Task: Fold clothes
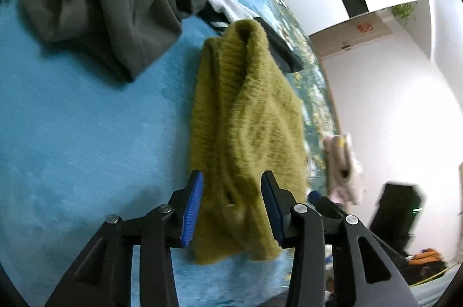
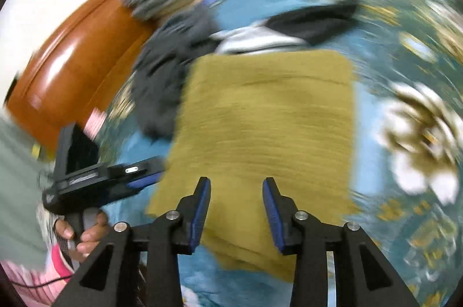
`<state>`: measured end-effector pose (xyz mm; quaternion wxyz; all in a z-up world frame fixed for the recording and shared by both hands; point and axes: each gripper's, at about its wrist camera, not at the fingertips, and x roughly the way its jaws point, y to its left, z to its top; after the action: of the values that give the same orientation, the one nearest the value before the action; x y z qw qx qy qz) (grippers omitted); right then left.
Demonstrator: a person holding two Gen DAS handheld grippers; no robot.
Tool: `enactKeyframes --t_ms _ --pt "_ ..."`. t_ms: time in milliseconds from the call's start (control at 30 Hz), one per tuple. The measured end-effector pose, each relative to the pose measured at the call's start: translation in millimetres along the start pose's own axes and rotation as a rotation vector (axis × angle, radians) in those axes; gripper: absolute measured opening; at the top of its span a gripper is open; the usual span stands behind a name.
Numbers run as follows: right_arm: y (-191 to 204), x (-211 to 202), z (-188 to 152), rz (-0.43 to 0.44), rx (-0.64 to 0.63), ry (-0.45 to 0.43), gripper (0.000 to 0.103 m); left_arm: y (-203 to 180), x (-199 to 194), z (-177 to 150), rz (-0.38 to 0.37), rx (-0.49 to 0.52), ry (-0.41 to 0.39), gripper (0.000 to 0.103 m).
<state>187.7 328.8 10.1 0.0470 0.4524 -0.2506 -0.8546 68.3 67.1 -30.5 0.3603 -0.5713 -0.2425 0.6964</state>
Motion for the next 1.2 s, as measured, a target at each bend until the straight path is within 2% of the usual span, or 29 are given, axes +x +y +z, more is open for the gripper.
enactKeyframes --t_ms 67,100,167,267,300,333,367,467,567,700,767,967,1100,1200 --pt "-28.5 -10.4 -6.5 -0.015 0.099 -0.023 0.04 -1.9 1.4 1.2 -0.022 -0.011 0.003 0.049" --pt "-39.5 -14.3 -10.3 -0.018 0.138 -0.032 0.041 -4.3 1.8 1.9 -0.009 0.0 -0.002 0.053" --pt "-57.1 -20.1 -18.2 -0.016 0.198 -0.042 0.042 -8.4 5.9 1.0 0.031 0.018 -0.001 0.054" --pt "-68.6 -19.8 -26.3 -0.007 0.24 -0.033 0.042 -11.5 17.0 -5.2 0.034 0.035 0.039 0.053" --pt "-69.6 -17.5 -27.6 -0.002 0.245 -0.028 0.042 -12.4 20.7 -7.5 0.05 0.043 0.047 0.048" --pt "-68.9 -12.7 -28.7 0.004 0.248 -0.024 0.042 -12.8 23.9 -9.8 0.073 0.044 0.052 0.028" --pt "-68.6 -9.4 -30.8 0.01 0.249 -0.021 0.042 -12.8 26.4 -11.7 0.091 0.044 0.055 0.025" --pt "-67.2 -6.0 -35.0 0.032 0.251 -0.013 0.046 -9.0 21.7 -14.9 0.084 0.022 0.049 0.02" --pt "-69.4 -6.4 -38.7 0.048 0.263 -0.018 0.05 -9.8 13.5 -23.8 0.069 0.068 0.062 0.019" --pt "-75.8 -1.5 -43.6 0.079 0.293 -0.013 0.053 4.5 25.7 -38.1 0.113 0.049 0.111 0.02" --pt "-74.7 5.1 -45.5 0.101 0.296 0.005 0.056 9.0 25.1 -38.5 0.088 0.021 0.09 0.02" --pt "-78.4 24.0 -50.9 0.163 0.331 0.026 0.062 2.6 6.1 -29.6 0.069 0.046 0.05 0.022" --pt "-77.6 32.2 -54.4 0.212 0.367 0.002 0.064 4.4 -22.0 -16.5 0.092 0.054 -0.043 0.027" --pt "-64.2 43.5 -56.4 0.257 0.365 0.014 0.064 9.5 -33.9 -7.8 0.093 0.019 -0.096 0.029"
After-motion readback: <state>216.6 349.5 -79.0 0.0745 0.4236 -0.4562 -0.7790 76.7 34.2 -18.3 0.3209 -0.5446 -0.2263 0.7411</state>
